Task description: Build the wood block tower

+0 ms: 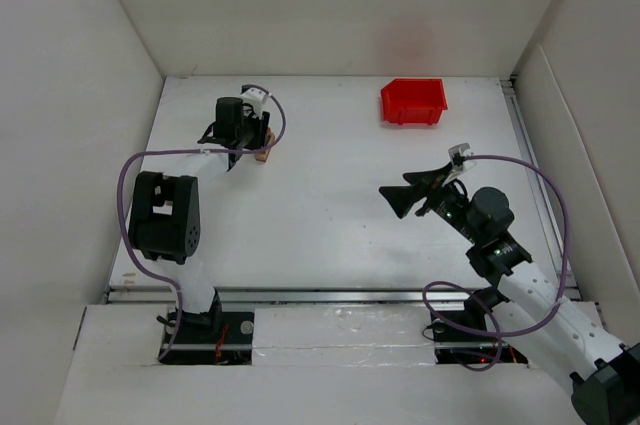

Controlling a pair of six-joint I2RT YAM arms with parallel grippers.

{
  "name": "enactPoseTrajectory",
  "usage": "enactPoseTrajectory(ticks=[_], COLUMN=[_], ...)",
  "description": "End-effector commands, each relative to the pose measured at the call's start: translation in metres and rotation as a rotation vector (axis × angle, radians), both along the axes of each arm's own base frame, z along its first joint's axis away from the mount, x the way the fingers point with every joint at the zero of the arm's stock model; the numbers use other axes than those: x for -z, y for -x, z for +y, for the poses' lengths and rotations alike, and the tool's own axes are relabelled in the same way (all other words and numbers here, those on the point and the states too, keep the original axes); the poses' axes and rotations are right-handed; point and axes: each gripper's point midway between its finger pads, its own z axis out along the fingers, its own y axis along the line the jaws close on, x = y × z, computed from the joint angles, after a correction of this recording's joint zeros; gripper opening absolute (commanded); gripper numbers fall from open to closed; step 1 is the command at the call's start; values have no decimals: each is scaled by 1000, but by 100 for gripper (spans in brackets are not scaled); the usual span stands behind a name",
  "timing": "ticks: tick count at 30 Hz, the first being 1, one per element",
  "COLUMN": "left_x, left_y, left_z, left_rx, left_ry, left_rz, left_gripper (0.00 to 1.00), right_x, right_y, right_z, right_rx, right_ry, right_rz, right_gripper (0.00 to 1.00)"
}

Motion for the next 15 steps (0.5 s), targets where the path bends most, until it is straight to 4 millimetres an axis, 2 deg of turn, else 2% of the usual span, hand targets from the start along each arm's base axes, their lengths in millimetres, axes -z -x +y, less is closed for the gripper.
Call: enactPoseTrajectory(ticks=[1,8,12,14,15], left_x=[-37,-54,-83,-94,-110], left_y=[-12,-11,-8,-5,-1], left_z=[-8,-5,-6,-10,-9], left_rx=[26,2,2,6,6], left_ry=[16,31,52,61,67], left_rz=[-97,-142,-199,-220,-251], left_gripper=[40,52,58,64,66], right_x=[-19,-16,-15,-14,-13], right_y=[2,0,-1,-2,-3], right_z=[1,2,2,1,1], right_rx=[-12,-15,-10,-4,-1], right_ry=[-13,-7,-2,-2,-1], right_rz=[-63,-54,-55,-51,-45], right_gripper=[100,100,100,100,100])
